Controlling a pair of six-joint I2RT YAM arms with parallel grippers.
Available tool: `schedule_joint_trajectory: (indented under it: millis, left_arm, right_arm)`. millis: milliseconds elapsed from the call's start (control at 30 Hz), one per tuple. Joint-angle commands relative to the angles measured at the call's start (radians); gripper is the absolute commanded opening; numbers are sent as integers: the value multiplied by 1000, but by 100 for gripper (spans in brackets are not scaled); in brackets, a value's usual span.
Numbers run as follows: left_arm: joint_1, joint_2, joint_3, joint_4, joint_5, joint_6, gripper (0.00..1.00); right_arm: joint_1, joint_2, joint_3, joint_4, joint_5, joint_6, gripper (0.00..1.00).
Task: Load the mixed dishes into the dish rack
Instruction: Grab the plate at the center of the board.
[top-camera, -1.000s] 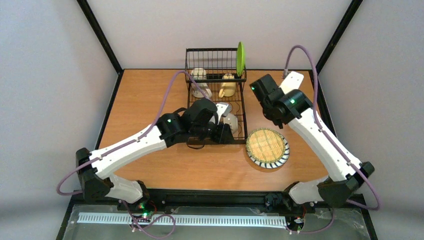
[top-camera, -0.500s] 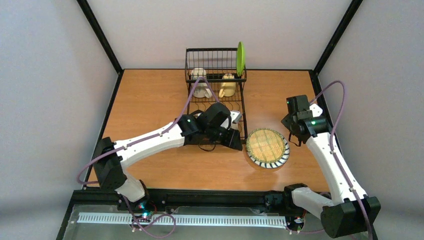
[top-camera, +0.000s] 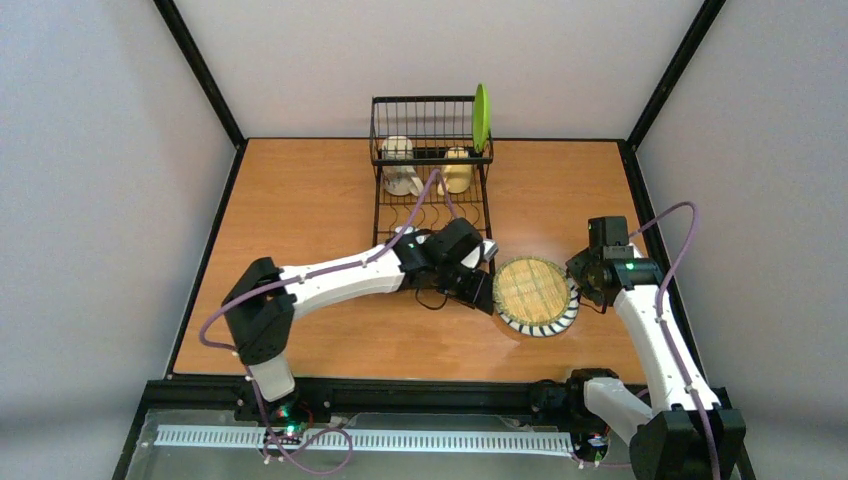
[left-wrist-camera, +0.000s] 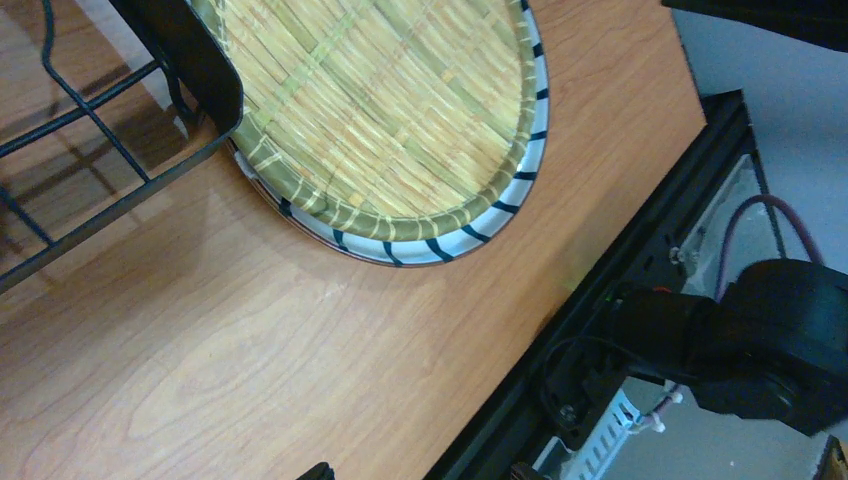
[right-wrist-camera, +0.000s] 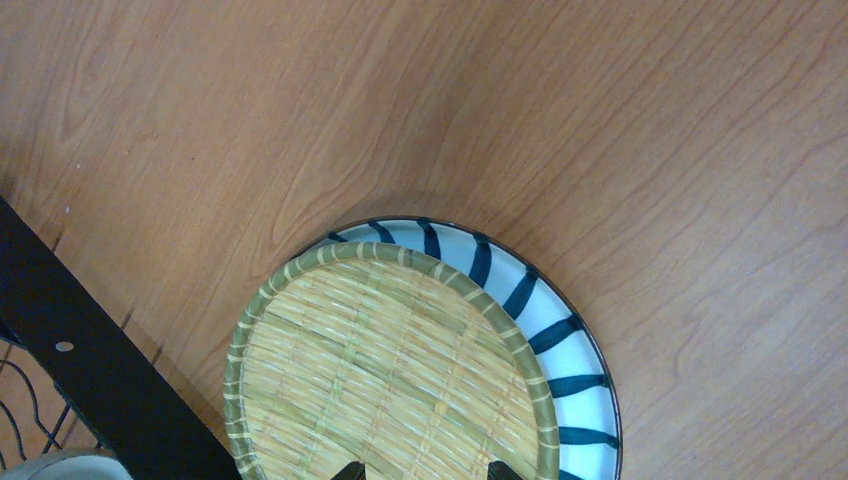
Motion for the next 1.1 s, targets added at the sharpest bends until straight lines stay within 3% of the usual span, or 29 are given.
schedule_joint_trajectory:
  millis: [0, 400, 1067]
  left_arm:
    - [-14, 92, 89, 10, 17, 28, 100]
    - [-14, 309, 338, -54, 2, 112, 100]
    - [-14, 463, 458, -87, -19, 145, 100]
  right_arm:
    - [-25, -24, -31, 11, -34, 12, 69]
    - [-49, -73, -117, 8, -92, 20, 69]
    - [-52, -140, -225, 23, -148, 59, 69]
